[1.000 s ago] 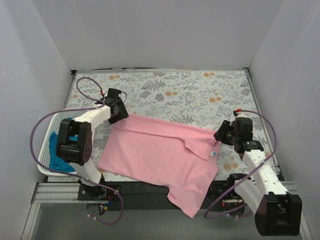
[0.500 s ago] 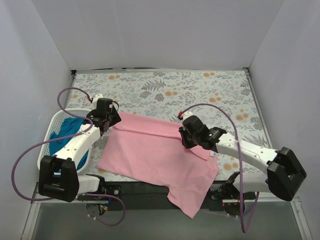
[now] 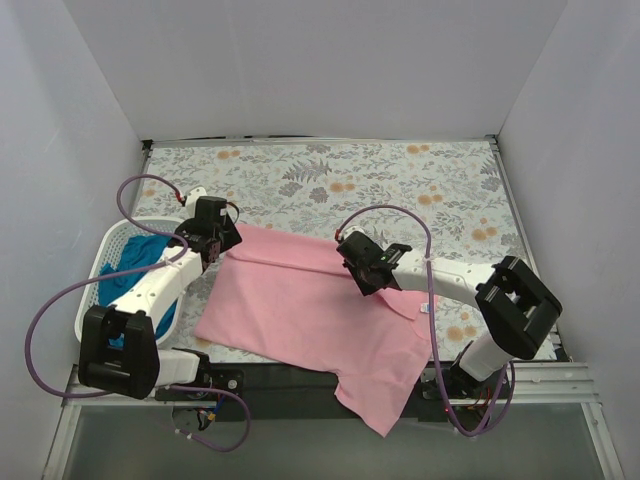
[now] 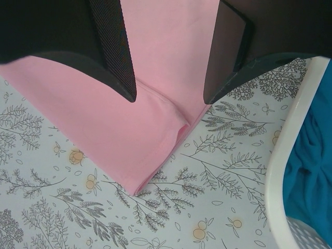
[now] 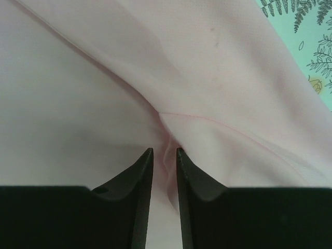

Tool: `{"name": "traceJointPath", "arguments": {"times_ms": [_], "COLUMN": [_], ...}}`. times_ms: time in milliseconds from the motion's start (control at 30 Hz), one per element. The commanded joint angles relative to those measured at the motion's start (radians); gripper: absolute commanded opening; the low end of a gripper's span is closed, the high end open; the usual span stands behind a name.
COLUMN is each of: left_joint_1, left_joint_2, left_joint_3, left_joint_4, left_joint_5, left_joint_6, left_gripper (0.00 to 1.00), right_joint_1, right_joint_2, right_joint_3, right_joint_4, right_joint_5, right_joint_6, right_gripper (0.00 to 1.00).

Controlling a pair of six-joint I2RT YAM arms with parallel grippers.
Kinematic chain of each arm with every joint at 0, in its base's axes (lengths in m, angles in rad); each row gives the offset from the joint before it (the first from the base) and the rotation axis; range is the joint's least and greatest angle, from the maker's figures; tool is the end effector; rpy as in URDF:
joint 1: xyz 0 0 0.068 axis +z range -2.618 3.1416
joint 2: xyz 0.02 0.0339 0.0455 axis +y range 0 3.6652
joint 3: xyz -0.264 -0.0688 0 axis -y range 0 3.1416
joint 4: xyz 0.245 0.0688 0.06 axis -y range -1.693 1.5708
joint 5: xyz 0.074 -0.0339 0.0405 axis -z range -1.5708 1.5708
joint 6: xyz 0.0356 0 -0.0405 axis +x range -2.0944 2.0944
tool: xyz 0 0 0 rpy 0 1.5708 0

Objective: Fold and stack the t-shirts
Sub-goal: Fold the tshirt

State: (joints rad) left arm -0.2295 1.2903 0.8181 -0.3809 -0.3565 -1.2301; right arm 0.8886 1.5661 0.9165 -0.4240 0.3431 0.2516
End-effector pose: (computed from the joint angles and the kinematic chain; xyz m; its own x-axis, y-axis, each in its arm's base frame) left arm 0.2589 -0.0477 0.2283 -0.2354 -0.8521 -0.4675 -0.6949 0.4839 -0.5320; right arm 0.1994 0.2264 0.1826 -0.6935 -0.4819 -0.5356 -0.4720 0.8655 -0.1676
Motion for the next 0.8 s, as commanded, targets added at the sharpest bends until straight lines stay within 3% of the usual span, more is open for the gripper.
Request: {"name": "traceJointPath", "arguments": {"times_ms": [0, 400, 767], "left_joint_1": [-0.004, -0.002, -0.004], "left_joint_2": [0.004, 0.020, 0.024], "left_joint_3": [0.026, 0.026, 0.026], "left_joint_4": [0.011, 0.011, 0.011], "left_joint_5": [0.001, 0.019, 0.030], "left_joint_6": [0.003, 0.006, 0.009], "left_gripper": [0.53, 0.52, 0.52], "right_joint_1": [0.004, 0.004, 0.003], "right_joint_2": [0.008, 0.077, 0.023], "right_joint_3": [0.039, 0.024, 0.044], "right_joint_4": [-0.035, -0.019, -0.051], "right_joint_5": [0.060, 0.071, 0.042], "right_joint_6": [-0.008, -0.011, -0.012], "right_gripper": [0.31, 0.28, 0.02]}}
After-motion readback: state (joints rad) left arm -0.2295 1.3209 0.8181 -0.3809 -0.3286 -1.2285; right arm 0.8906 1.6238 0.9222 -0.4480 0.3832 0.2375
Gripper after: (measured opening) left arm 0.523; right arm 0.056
